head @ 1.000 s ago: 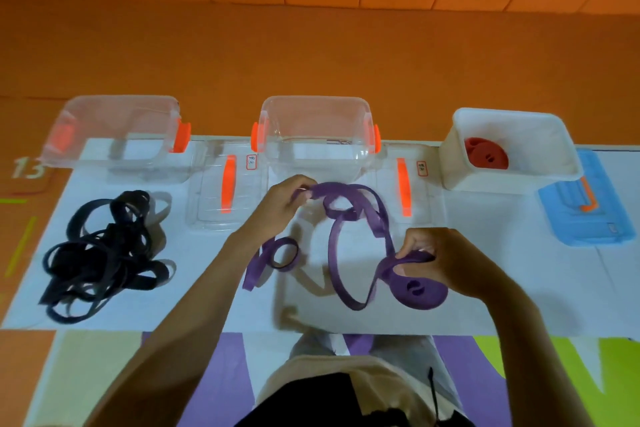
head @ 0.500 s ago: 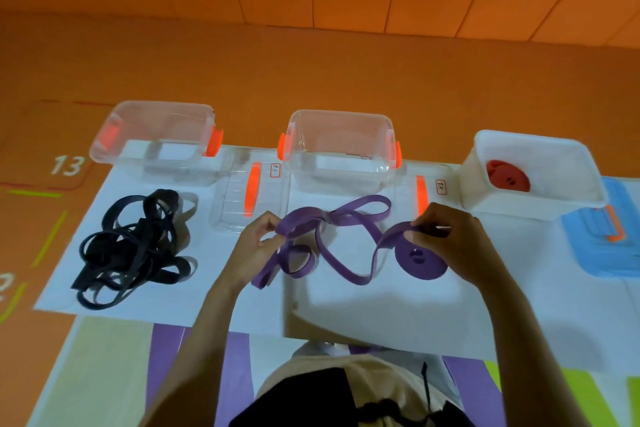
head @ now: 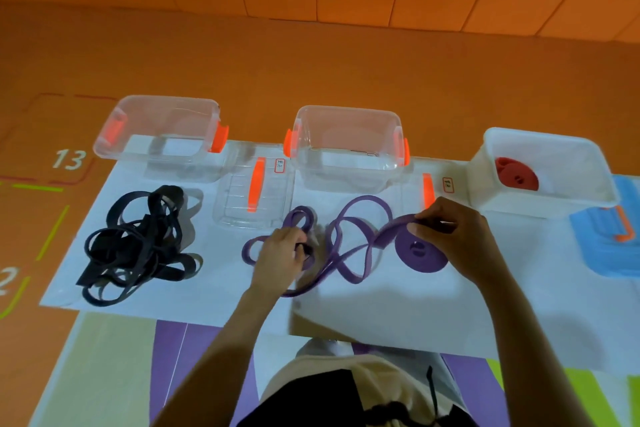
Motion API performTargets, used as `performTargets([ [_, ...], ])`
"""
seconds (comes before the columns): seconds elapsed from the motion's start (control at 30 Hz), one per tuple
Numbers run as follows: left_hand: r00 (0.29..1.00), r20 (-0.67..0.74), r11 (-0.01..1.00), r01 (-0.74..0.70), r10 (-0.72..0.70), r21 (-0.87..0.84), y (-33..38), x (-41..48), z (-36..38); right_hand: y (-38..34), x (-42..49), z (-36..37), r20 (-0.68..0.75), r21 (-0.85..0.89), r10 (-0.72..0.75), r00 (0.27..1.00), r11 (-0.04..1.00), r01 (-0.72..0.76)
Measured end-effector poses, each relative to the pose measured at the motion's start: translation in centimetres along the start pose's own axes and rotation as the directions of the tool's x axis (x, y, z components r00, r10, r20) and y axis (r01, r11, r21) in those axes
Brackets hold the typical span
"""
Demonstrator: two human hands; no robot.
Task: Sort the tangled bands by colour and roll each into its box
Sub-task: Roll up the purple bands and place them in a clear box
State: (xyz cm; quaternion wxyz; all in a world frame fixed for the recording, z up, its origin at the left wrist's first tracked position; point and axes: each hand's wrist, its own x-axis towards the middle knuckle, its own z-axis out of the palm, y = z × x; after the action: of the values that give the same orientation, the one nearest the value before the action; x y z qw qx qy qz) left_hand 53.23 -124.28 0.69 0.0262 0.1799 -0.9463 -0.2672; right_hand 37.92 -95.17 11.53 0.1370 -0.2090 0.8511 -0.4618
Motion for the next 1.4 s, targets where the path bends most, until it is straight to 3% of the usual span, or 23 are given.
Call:
performTargets([
  [0.1, 0.983, 0.182, 0.998, 0.000, 0.011, -0.062, 3.8, 2.4, 2.4, 0.0, -0.2, 0.0, -0.022, -0.022, 0.012, 1.000, 1.000, -0.013],
  [0.2, 0.917, 0.382, 0.992, 0.084, -0.113, 0.091, 5.5, 3.8, 5.4, -0.1, -0.7, -0.2, -0.024, -0.052, 0.019, 1.000, 0.998, -0.021],
  [0.33, 0.906, 0.382, 0.965, 0.090, -0.182, 0.247, 5.5, 4.6, 7.6, 0.1, -1.2, -1.1, -0.046, -0.079, 0.033, 0.998, 0.996, -0.036],
  [0.6, 0.921, 0.387, 0.998, -0.048, 0.029, 0.037, 6.5, 4.6, 3.0, 1.4, -0.6, -1.9, -0.137, -0.116, 0.085, 0.987, 0.988, -0.101],
  [0.9, 0.879, 0.476, 0.964, 0.114, 0.014, -0.239, 2.2, 1.9, -5.6, 1.9, 1.2, -1.0, -0.284, -0.050, 0.066, 0.957, 0.995, -0.084],
  [1.0, 0.906, 0.422, 0.929, 0.188, -0.039, -0.318, 0.9, 1.0, -6.7, 1.5, 1.6, -0.6, -0.301, -0.030, 0.032, 0.953, 0.999, -0.043],
  [1.1, 0.940, 0.277, 0.906, 0.286, -0.202, -0.311, 0.4, 0.4, -5.8, 1.0, 1.7, -0.3, -0.309, 0.012, 0.023, 0.951, 1.000, -0.020],
  [1.2, 0.923, 0.159, 0.870, 0.385, -0.352, -0.307, 1.0, 0.3, -3.7, 0.1, 1.4, -0.2, -0.333, 0.052, -0.010, 0.943, 0.998, 0.029],
  [1.27, 0.913, 0.155, 0.858, 0.409, -0.378, -0.313, 1.7, 0.4, -2.5, -0.7, 1.4, -0.3, -0.341, 0.068, -0.043, 0.939, 0.995, 0.071],
  [1.4, 0.938, 0.156, 0.946, 0.321, -0.310, -0.051, 3.1, 1.3, -1.6, -2.3, 1.2, -0.5, -0.317, 0.110, -0.093, 0.944, 0.985, 0.134],
])
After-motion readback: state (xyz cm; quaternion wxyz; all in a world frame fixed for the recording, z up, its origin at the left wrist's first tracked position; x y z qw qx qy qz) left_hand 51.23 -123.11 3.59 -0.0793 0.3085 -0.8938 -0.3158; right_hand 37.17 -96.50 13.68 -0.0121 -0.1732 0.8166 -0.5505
